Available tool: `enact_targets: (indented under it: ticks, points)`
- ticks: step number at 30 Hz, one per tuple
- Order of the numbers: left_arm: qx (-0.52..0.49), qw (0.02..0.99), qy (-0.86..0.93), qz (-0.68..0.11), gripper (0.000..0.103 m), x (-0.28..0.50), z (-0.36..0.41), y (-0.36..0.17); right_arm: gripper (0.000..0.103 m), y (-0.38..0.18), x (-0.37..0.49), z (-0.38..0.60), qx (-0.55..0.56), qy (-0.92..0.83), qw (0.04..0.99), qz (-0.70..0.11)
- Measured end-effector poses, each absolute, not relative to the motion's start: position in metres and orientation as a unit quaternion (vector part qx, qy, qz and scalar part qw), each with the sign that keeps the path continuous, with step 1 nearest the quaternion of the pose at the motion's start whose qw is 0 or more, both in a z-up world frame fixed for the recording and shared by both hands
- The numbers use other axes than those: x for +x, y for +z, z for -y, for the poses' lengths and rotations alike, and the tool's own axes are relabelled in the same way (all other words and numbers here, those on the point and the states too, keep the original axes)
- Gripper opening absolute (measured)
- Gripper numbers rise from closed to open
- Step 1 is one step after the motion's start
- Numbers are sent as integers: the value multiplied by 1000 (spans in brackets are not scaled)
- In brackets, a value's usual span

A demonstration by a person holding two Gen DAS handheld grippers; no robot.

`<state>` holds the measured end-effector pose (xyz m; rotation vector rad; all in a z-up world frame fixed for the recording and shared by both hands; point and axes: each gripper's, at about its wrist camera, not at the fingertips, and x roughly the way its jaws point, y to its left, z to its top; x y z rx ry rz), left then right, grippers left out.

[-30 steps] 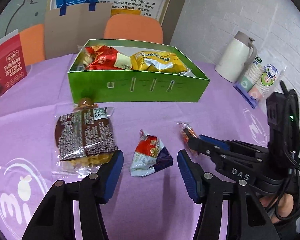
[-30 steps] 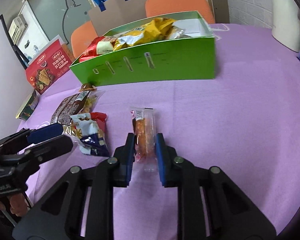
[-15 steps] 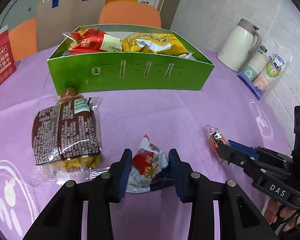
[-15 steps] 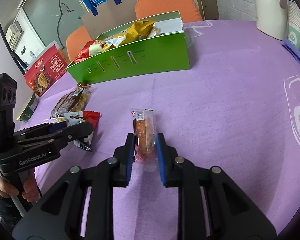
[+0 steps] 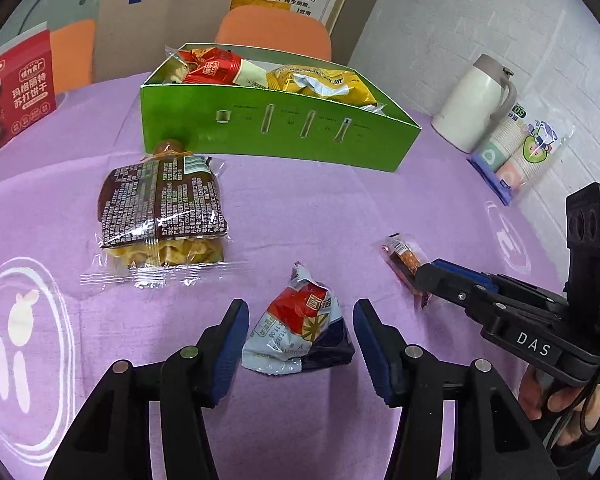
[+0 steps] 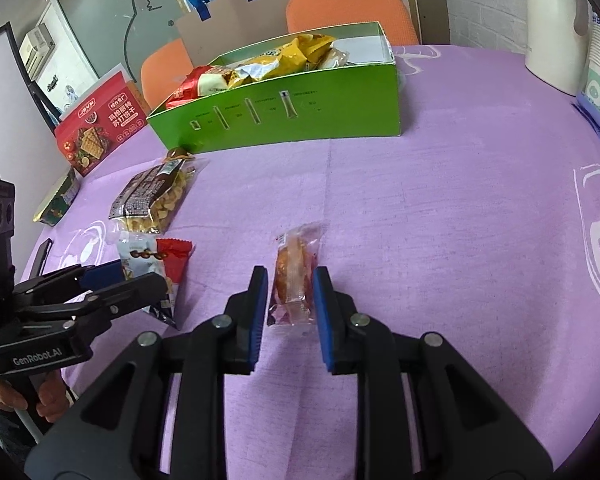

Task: Organize snacks
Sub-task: 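Grasp the orange sausage packet with the right gripper while the left grasps the white-red packet, then carry both small packets into the green box and open both grippers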

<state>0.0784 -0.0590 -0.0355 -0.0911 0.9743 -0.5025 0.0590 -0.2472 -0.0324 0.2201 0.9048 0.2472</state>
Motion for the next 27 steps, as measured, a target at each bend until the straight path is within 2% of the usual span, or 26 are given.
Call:
enact_targets:
  ticks: [17, 19, 27]
  points:
    - [-34, 856, -241, -456, 55, 78, 59, -41, 26, -39, 63, 234, 75, 112, 886, -443]
    - [-26, 858, -237, -455, 48, 77, 59, -41, 26, -40, 62, 233, 70, 113, 888, -440]
    - [-24, 861, -234, -451, 40, 69, 59, -33, 22, -37, 53, 237, 95, 120, 890, -430]
